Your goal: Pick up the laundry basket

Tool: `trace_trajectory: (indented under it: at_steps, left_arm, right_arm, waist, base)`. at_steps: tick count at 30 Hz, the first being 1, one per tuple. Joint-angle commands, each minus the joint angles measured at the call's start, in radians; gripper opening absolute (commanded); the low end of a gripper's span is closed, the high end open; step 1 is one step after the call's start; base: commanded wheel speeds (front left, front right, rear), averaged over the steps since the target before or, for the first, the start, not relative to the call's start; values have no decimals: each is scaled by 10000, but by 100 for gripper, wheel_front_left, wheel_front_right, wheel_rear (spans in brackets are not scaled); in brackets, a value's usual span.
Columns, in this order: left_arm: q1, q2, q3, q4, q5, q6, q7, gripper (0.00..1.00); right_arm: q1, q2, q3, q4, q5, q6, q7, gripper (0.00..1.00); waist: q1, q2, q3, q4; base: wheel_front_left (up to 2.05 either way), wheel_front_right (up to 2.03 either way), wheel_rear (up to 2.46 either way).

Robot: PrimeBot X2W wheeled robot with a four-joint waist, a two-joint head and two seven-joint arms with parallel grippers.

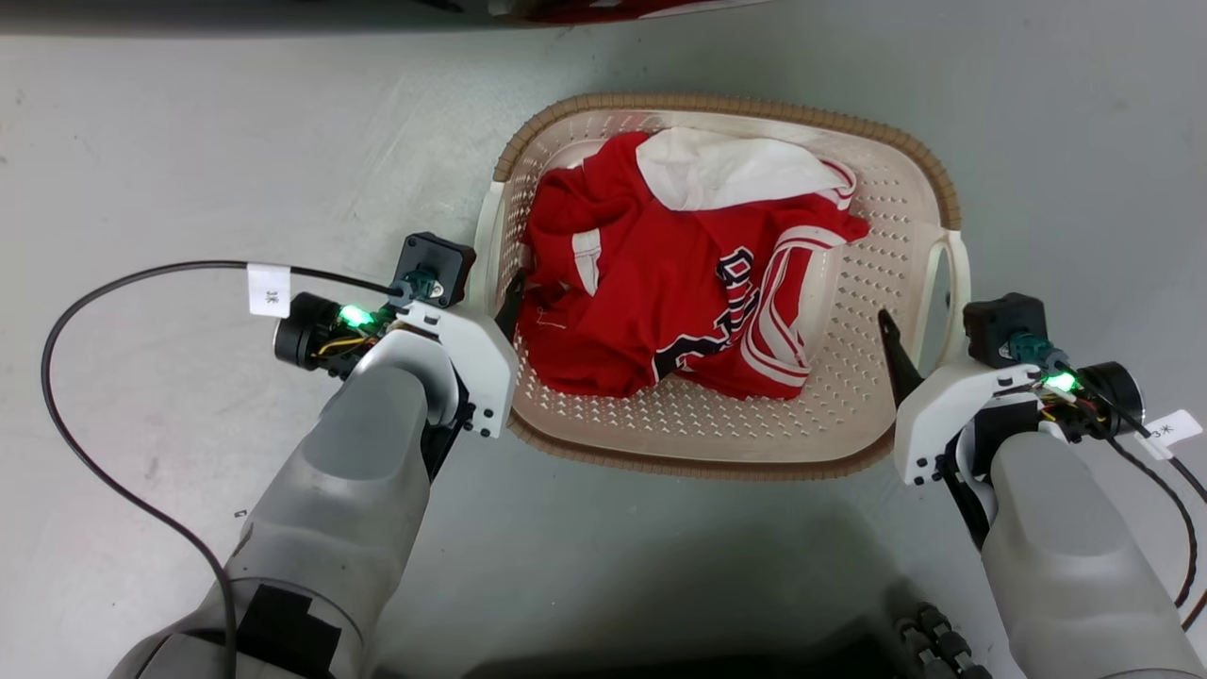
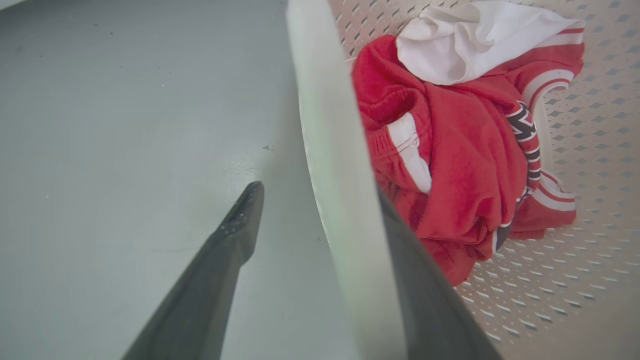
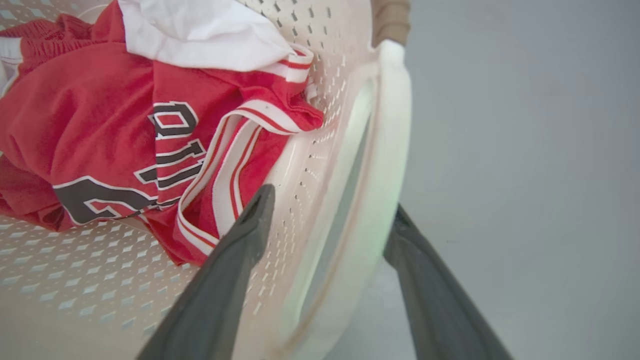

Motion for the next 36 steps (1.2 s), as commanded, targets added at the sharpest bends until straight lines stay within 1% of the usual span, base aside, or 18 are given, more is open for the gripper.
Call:
trace_trajectory:
  at_steps: [1, 2, 3, 4, 11, 17, 23, 29, 36]
  left_arm:
    - [-140, 41, -65, 57, -82, 1, 16, 100]
    - [-169, 41, -129, 85, -126, 1, 53, 100]
    - [-200, 40, -185, 104, -163, 1, 51, 45]
    - [-231, 40, -210, 113, -192, 0, 47, 0]
    - [-406, 128, -454, 205, -395, 11, 52, 0]
    - [-99, 1, -672, 217, -648, -4, 5, 0]
    - [443, -54, -1033, 243, -1104, -11, 169, 0]
    - [1293, -82, -1668, -149, -1997, -30, 744, 0]
    - [1961, -118, -2297, -299, -2927, -58, 1260, 0]
  right_arm:
    - [-142, -16, 33, 88, 48, -7, -18, 100]
    - [-188, -16, 44, 109, 51, -7, -18, 86]
    - [-208, -18, 61, 183, 45, -7, -18, 20]
    - [-220, -13, 99, 275, 76, -7, -18, 0]
    - [-330, -39, 296, 484, 172, -5, -18, 0]
    - [-87, -90, 373, 725, 151, -7, -13, 0]
    - [131, -81, 351, 1318, -73, -7, -11, 0]
    - [229, -63, 542, 2084, -122, -7, 23, 0]
    - [437, -37, 926, 2404, -207, -5, 267, 0]
  waist:
    - [-1, 0, 72, 29]
    - [-1, 0, 97, 36]
    - [-1, 0, 120, 46]
    - [-1, 0, 144, 58]
    - [-1, 0, 175, 108]
    - [-1, 0, -227, 197]
    - [-1, 0, -1093, 364]
    - [-1, 0, -2120, 551]
    - [-1, 0, -3270, 862]
  base:
    - [0, 0, 0]
    - [0, 0, 0]
    - [0, 0, 0]
    - [0, 0, 0]
    - [0, 0, 0]
    - [0, 0, 0]
    - [0, 0, 0]
    - [0, 0, 0]
    - [0, 0, 0]
